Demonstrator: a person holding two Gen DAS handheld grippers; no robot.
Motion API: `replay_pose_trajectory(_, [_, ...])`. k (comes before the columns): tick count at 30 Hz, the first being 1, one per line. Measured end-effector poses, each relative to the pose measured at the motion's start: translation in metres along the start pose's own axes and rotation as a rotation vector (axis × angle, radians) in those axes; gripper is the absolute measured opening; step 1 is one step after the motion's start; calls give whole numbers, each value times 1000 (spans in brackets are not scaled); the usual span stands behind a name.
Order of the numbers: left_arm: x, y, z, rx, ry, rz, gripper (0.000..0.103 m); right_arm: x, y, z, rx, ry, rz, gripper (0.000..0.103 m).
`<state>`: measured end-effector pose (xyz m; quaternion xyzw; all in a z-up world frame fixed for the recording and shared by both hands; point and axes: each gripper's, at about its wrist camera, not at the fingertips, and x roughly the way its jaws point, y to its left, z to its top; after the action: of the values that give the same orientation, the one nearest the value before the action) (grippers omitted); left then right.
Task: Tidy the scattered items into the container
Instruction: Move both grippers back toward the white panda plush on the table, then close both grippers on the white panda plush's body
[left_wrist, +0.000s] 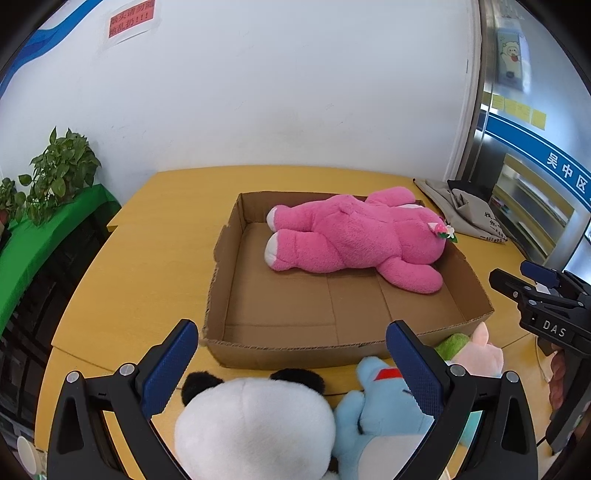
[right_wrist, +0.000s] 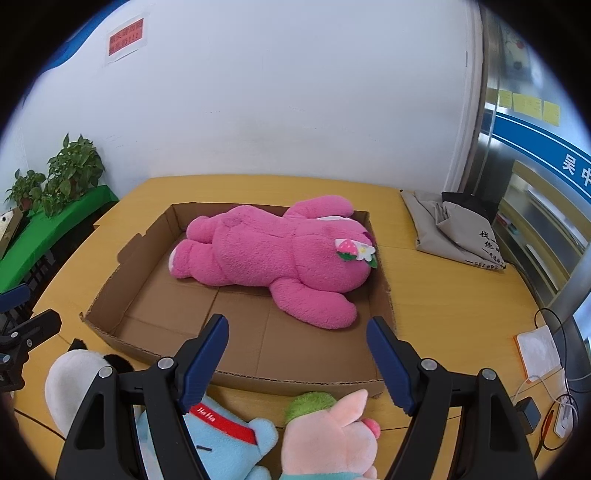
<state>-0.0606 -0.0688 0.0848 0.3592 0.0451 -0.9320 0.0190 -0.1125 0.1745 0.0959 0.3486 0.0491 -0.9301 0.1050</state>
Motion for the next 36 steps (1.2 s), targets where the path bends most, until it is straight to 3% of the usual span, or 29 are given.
replay_pose_trajectory(6, [4,42,-29,-50,62,-30,103,-20,47,-17,-96,5,178,77])
replay_pose_trajectory(14, [12,100,-71,-122,155,-74,103,-21,155,-74,-277,141,474,77])
replay_pose_trajectory(19, [43,113,-88,-144,230,-138,103,-11,199,-118,-310,215,504,77])
replay_pose_trajectory(24, [66,116,-100,-188,279,-226,102,19,228,-157,-281,284,420,82])
replay_pose_trajectory(26, [68,114,-103,-188,287,-264,88,25,234,-166,-266,275,391,84])
replay_pose_trajectory(27, [68,114,-104,-200,291,-309,71,23,236,-168,-266,265,381,82])
replay_pose_trajectory(30, [66,111,-102,-192,291,-324,64,16,239,-172,-263,236,355,69])
replay_pose_trajectory(36, [56,101,-104,-159,274,-331,53,2,234,-182,-236,219,368,56])
